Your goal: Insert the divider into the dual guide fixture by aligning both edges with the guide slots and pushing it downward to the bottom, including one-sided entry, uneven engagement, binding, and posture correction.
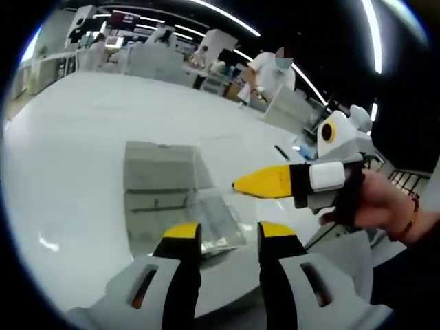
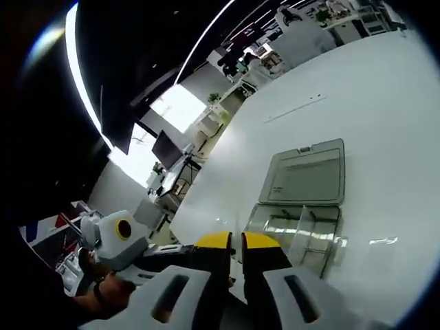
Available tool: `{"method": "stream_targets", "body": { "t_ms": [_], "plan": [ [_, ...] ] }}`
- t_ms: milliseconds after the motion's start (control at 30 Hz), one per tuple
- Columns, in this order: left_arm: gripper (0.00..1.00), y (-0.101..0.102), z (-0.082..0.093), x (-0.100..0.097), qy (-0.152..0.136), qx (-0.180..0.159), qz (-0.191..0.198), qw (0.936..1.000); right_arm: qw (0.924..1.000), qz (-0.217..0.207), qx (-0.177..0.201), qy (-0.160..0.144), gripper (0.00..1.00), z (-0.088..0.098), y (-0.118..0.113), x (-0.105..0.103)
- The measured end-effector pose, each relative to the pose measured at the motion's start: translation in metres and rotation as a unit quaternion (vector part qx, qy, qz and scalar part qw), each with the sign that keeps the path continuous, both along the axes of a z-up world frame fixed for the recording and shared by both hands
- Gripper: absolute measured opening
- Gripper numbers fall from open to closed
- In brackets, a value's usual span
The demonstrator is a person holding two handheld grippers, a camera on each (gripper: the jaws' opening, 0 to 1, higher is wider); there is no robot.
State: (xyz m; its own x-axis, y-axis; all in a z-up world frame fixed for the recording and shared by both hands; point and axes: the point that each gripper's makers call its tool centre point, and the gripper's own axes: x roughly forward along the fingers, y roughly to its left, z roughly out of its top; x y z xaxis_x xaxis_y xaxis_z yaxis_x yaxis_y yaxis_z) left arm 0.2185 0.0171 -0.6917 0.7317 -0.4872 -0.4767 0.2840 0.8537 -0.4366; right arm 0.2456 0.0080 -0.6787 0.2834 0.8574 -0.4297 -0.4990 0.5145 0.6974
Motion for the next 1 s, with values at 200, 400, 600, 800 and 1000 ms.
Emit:
{"method": "stream_targets", "body": {
  "t_ms": [200,400,600,800,1000],
  "plan": [
    [0.31,-0.001,-0.0013,-0.0005,-0.004,0.014,-0.004,0.9999,0.9999,-0.012,-0.003,0.008,0.01,-0.0014,-0.0006,-0.0007],
    [0.32,-0.0026,0.001,0.0024,-0.012,0.021,-0.002,0.9997,0.9997,-0.023,-0.007,0.002,0.0,0.0003,-0.0025,0.0033],
    [0.33,-0.0053,0.0009,0.0026,-0.022,0.049,-0.009,0.9985,0.9996,-0.028,-0.01,-0.003,0.0,0.0015,-0.0033,0.0042],
    [0.35,-0.0059,0.0029,0.0037,-0.038,0.086,-0.008,0.9956,0.9991,-0.038,-0.022,0.004,0.0,-0.0045,-0.0072,0.0053],
    [0.34,-0.0092,0.0035,0.0062,-0.047,0.118,-0.012,0.9919,0.9984,-0.051,-0.024,0.01,0.0,-0.0063,-0.0095,0.0072]
  ]
}}
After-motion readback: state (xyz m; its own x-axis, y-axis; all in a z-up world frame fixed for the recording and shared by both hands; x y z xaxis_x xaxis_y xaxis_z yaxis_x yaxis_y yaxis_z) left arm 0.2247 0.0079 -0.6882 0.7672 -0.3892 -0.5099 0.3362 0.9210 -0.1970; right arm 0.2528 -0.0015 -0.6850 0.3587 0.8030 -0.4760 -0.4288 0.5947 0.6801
